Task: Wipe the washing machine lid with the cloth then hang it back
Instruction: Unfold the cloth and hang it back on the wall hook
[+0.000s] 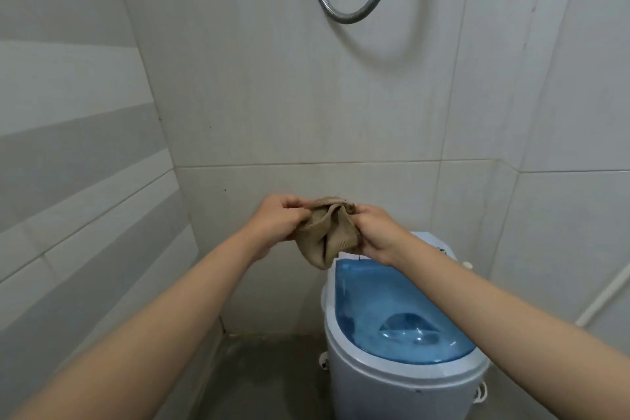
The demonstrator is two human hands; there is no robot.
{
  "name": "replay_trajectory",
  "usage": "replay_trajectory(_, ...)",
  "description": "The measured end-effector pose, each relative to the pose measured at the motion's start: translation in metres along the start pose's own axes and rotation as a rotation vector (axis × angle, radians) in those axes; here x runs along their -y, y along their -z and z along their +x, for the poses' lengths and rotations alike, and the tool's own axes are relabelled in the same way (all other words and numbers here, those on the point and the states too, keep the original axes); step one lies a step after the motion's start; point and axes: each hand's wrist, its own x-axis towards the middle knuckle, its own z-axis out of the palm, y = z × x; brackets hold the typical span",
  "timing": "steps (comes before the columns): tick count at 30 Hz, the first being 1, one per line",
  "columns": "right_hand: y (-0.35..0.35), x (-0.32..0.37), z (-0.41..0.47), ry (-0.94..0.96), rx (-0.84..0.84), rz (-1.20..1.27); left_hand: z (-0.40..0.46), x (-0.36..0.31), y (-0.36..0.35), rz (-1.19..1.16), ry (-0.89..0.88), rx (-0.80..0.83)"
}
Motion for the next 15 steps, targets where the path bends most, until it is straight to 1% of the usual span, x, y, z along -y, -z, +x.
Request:
replay_trajectory(1, 0.000, 0.002, 0.014, -0.048, -0.004, 0.065, 0.012, 0.002, 0.002, -0.036, 0.004, 0.020)
replay_trajectory(3, 0.005, 0.003, 0.050, -0.137, -0.019, 0.214, 0.041, 0.010, 0.007, -0.065, -0.013, 0.123)
replay_trajectory(5, 0.009, 0.005, 0.083, -0.183, -0.035, 0.303, 0.069, 0.016, 0.010, -0.032, -0.025, 0.167)
replay_trajectory(8, 0.003, 0.013, 0.122, -0.248, -0.034, 0.238, 0.106, 0.010, 0.015, 0.074, -0.013, 0.070)
replay_trajectory(11, -0.011, 0.033, 0.136, -0.320, -0.022, 0.187, 0.126, -0.007, 0.029, 0.156, -0.003, 0.027)
replay_trajectory(14, -0.026, 0.081, 0.139, -0.388, -0.030, 0.145, 0.132, -0.050, 0.053, 0.177, 0.052, 0.105)
replay_trajectory(15, -0.030, 0.095, 0.137, -0.406, -0.034, 0.132, 0.132, -0.063, 0.058, 0.220, 0.036, 0.137)
